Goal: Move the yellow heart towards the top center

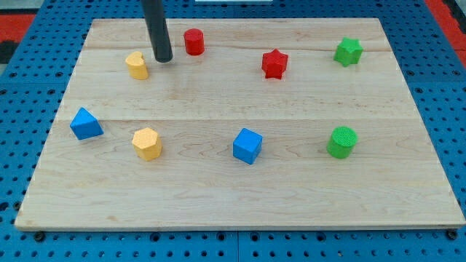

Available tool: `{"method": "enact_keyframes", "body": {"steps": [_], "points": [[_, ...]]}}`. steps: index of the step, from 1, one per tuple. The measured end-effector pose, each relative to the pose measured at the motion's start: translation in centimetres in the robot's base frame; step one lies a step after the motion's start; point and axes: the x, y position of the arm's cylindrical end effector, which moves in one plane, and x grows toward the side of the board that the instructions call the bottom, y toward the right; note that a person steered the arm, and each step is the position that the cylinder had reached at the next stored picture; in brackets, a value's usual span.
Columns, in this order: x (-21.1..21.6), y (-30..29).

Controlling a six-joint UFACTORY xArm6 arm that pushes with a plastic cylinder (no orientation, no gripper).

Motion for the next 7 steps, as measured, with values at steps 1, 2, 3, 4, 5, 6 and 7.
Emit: {"method": "enact_keyframes", "body": {"steps": [1,2,3,4,5,6,7], "points": [[1.2,1.5],[4.8,3.4],[2.8,0.4],[0.4,-2.1],[4.3,0.8],[6.0,-1.6],[3.5,-8.2]]}}
